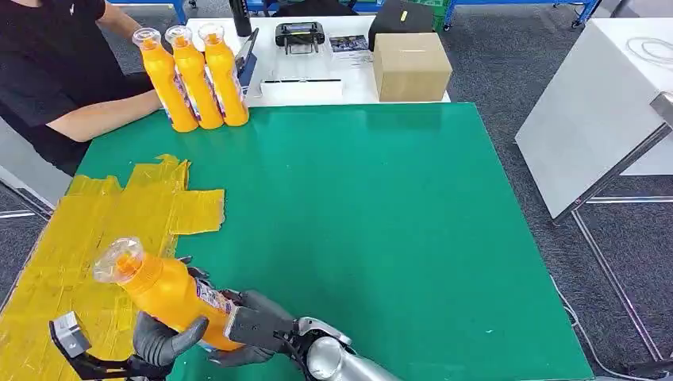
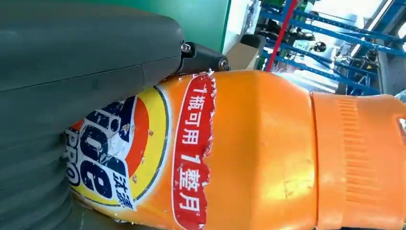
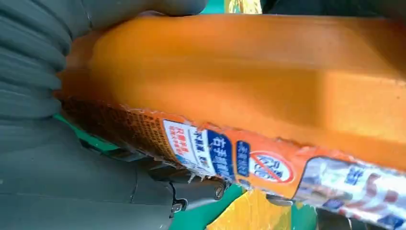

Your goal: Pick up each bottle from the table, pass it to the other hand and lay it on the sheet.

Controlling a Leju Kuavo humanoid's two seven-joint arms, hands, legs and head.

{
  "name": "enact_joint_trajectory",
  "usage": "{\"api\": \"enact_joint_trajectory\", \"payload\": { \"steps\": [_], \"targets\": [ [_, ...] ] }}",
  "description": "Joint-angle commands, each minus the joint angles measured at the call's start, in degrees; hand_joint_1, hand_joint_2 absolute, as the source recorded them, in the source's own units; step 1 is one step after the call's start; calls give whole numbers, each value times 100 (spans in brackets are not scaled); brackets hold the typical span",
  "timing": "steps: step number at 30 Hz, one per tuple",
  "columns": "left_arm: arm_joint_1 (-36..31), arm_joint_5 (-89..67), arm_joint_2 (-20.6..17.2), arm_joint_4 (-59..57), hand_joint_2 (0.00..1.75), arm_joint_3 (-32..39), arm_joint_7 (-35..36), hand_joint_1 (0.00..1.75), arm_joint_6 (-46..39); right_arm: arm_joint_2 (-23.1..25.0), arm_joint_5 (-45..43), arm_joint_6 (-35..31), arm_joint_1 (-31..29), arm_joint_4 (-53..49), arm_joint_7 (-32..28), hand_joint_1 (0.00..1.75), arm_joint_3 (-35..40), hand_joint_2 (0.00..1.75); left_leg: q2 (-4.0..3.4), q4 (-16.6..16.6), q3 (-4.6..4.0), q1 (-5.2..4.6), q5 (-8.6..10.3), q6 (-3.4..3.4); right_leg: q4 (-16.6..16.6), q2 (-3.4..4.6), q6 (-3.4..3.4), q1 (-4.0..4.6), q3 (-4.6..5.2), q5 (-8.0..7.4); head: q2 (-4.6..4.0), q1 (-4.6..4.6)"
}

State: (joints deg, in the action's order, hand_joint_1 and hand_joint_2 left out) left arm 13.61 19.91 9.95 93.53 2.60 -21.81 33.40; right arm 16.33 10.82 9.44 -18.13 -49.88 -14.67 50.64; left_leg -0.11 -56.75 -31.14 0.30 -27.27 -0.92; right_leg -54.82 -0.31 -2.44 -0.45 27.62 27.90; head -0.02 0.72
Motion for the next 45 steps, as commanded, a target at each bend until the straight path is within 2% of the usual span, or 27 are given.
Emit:
{"api": "enact_joint_trajectory", "payload": {
  "steps": [1,8,9,10,15,17,19,20,23,26,30,35,37,40,45],
  "targets": [
    [-229,-36,-80,-284,175,-144,18,175,42,-65,40,9,-165,405,33,175,301,175,9,5,4,1,4,1,6,-7,2,1,-8,-2,0,-2],
    [-216,-558,-94,-195,175,-89,-276,175,-62,-175,52,-229,-68,226,-27,175,67,175,13,6,5,5,6,2,11,-10,6,5,-12,-5,0,0],
    [-208,-792,-114,-133,175,-59,-360,175,-187,-226,54,-279,-12,106,-41,138,-14,175,11,4,1,2,4,1,6,-10,3,2,-6,-2,0,0],
    [-202,-1213,-104,-60,175,1,-490,175,-469,-280,49,-319,53,-29,-46,0,-111,175,14,4,2,5,5,2,9,-11,5,5,-10,-4,0,0],
    [-242,-2447,-61,166,175,394,-789,175,-1281,-740,80,-447,439,-1072,20,0,-736,175,23,-1,-8,4,5,0,5,-22,2,4,-2,-1,0,-2],
    [-242,-3112,-31,262,175,502,-896,175,-1798,-926,95,-454,556,-1436,20,0,-956,175,11,0,-5,4,3,0,6,-9,2,4,-2,-3,0,0],
    [-267,-3897,118,369,175,656,-971,175,-2561,-1094,124,-523,948,-2157,24,0,-1276,175,19,-2,-7,4,4,0,5,-17,2,4,-2,-1,0,-2],
    [-270,-3983,129,411,175,679,-970,175,-2635,-1192,153,-522,1104,-2466,47,0,-1339,175,25,-3,-6,6,4,1,6,-22,4,7,-5,0,0,2],
    [-270,-3981,128,418,175,681,-971,175,-2632,-1214,162,-513,1139,-2527,59,0,-1338,175,31,-6,-7,6,2,-1,7,-29,3,7,-6,2,0,0],
    [-282,-5256,257,483,175,795,-855,175,-3886,-1300,397,-666,1541,-3069,-10,0,-1552,175,10,-6,2,8,-4,0,8,-5,5,9,-12,-1,0,0],
    [-224,-7142,342,572,175,851,-562,175,-5382,-1489,659,-689,2073,-3728,-45,0,-1720,175,26,-1,-7,0,2,0,6,-24,2,1,-2,4,0,0],
    [-191,-7162,357,617,175,825,-557,175,-5408,-1529,664,-687,2129,-3791,-41,0,-1717,175,11,-2,-5,1,-1,0,5,-8,2,2,-1,0,0,0],
    [-163,-8043,334,579,175,791,-150,175,-5845,-1543,701,-738,2170,-3858,-79,0,-1724,175,7,-3,-4,3,-1,0,5,-3,4,3,-1,-2,0,0],
    [-104,-8924,246,497,175,697,320,175,-6060,-1649,596,-849,2396,-4233,-219,0,-1842,175,14,-2,-1,6,0,1,9,-9,6,6,-7,-2,0,0],
    [-12,-10212,67,211,175,479,993,175,-6202,-1513,277,-806,2510,-4479,-410,0,-2058,175,6,2,2,1,-3,1,8,-3,4,1,-6,2,0,0]
  ]
}}
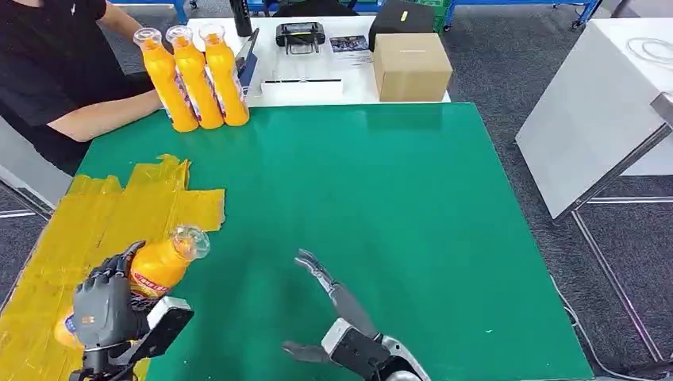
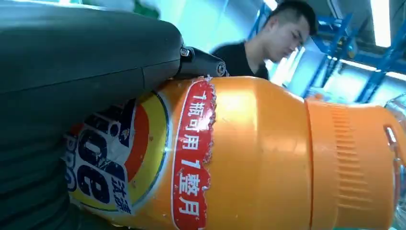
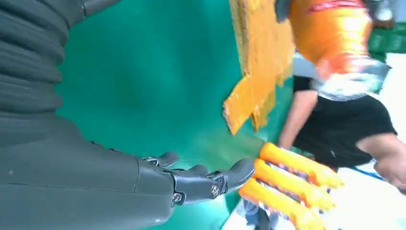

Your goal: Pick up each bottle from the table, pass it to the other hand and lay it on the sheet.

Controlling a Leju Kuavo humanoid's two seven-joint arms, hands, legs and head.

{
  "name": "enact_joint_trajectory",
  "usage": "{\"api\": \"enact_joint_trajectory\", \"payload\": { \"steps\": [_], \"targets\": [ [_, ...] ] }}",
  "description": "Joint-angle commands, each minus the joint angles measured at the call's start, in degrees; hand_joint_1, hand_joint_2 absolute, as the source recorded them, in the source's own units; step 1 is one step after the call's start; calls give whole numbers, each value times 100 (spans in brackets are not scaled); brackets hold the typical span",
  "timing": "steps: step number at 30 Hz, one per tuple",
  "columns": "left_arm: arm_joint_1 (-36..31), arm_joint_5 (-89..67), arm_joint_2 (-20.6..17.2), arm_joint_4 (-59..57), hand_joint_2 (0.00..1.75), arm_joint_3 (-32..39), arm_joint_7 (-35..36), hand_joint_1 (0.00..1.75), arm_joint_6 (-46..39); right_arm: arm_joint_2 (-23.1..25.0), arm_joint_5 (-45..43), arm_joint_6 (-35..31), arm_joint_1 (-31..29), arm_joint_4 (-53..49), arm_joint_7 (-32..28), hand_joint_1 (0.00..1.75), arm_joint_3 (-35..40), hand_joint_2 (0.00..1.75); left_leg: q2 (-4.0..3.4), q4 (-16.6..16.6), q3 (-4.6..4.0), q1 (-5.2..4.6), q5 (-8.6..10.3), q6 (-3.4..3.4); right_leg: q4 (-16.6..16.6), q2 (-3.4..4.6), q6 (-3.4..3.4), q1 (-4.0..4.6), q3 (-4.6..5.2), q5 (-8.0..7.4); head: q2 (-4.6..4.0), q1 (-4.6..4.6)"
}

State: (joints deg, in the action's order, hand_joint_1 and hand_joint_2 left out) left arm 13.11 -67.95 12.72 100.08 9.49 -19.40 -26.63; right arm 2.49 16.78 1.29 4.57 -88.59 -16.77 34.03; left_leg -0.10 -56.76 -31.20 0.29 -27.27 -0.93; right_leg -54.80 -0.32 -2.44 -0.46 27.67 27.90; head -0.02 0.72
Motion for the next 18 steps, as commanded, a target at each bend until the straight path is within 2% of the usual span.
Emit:
{"api": "enact_joint_trajectory", "payload": {
  "steps": [1,4,5,9,18],
  "targets": [
    [36,-1493,-255,-499,175,-251,820,175,-177,-116,-332,14,233,-599,-207,0,-410,175,4,6,7,-3,0,1,5,-2,3,-2,-7,1,0,0],
    [6,-1759,-399,-645,175,-353,948,175,-27,-115,-347,34,189,-553,-227,0,-436,175,5,7,6,-3,2,1,4,-3,3,-3,-4,0,0,2],
    [1,-2205,-541,-750,175,-440,1107,175,100,-103,-358,56,152,-518,-253,0,-463,175,9,9,9,-1,4,3,8,-5,5,0,-9,-2,0,0],
    [-23,-2205,-893,-1014,175,-700,1306,175,329,-56,-374,145,62,-385,-284,0,-526,175,1,9,7,-2,5,2,7,1,4,-1,-3,-4,0,0],
    [-13,-1960,-1218,-1443,175,-844,1071,175,611,-14,-397,317,-176,-120,-307,0,-550,175,-5,10,14,4,2,3,12,9,6,6,-14,-6,0,0]
  ]
}}
